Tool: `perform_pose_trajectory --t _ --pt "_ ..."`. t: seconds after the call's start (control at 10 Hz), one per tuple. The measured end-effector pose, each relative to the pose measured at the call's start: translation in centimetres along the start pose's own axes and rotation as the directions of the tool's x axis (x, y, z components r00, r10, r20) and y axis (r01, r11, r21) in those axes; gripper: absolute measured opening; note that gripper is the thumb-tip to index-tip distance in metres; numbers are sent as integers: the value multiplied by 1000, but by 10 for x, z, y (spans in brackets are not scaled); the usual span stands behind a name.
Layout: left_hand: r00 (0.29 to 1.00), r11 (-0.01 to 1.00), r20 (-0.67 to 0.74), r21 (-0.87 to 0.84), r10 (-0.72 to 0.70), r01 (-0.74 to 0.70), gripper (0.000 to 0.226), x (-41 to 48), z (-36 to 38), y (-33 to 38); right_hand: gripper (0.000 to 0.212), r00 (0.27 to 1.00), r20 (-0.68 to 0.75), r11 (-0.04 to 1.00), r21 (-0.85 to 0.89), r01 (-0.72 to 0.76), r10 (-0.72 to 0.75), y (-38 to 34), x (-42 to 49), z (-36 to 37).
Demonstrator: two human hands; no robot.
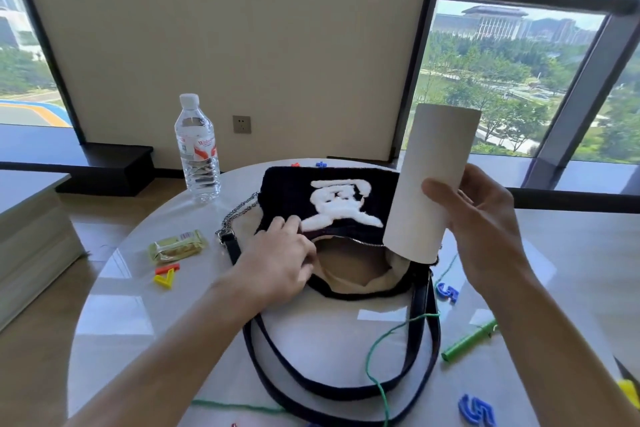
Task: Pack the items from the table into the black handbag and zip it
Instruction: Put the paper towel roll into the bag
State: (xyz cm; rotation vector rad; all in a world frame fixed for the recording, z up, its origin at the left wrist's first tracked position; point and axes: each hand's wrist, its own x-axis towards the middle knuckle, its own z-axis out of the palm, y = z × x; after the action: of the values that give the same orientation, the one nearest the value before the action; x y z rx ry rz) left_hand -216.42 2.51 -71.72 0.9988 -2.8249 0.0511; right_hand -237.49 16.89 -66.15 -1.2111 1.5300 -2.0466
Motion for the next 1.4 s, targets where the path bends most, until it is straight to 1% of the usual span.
perform_pose_trajectory --t 0.1,0.2,0.3,0.4,0.5,0.6,0.7,0.8,0.9,1.0,1.1,1.2,1.3,1.4 --pt "985 999 -167 -20 -43 41 28 5 9 -1 32 994 101 998 24 49 -52 -1 -1 1" --pt "912 980 -393 -196 -114 38 16 10 5 -3 41 962 262 996 70 63 -80 -2 -4 5" --pt "892 971 -432 -238 -132 29 24 18 -2 -4 43 921 383 997 70 43 -66 4 -10 14" --pt "893 965 -440 -260 -92 -28 42 22 -10 -2 42 924 380 999 2 44 -41 23 -18 29" --pt "896 952 -442 -290 -43 -98 48 25 -12 -1 51 934 355 985 -138 100 -45 51 -27 46" --pt "905 939 -424 -322 -27 -123 58 30 -13 -1 57 902 389 800 -474 369 -185 77 -25 54" --pt "898 948 -438 -298 -32 -112 59 30 -15 1 48 861 446 551 -667 501 -243 83 -11 60" --pt "882 961 -469 -261 -46 -88 62 28 -18 4 54 857 481 248 -821 515 -186 79 9 69" --pt "874 968 -482 -242 -56 -71 66 25 -24 13 47 877 472 -39 -881 471 -87 71 26 93" --pt "879 964 -475 -251 -43 -89 70 24 -29 22 36 879 475 -35 -878 476 47 65 48 114" --pt "887 955 -460 -277 -31 -110 67 23 -30 25 46 861 419 60 -905 421 287 77 45 139" --pt "886 952 -462 -279 -17 -127 59 23 -30 20 53 930 160 -116 -971 208 331 63 29 167" --pt "891 951 -454 -274 4 -144 56 23 -26 12 47 833 -8 -78 -996 42 553 58 17 180" --pt "902 951 -433 -284 -10 -125 48 25 -22 2 63 841 23 -322 -918 232 540 57 0 194"
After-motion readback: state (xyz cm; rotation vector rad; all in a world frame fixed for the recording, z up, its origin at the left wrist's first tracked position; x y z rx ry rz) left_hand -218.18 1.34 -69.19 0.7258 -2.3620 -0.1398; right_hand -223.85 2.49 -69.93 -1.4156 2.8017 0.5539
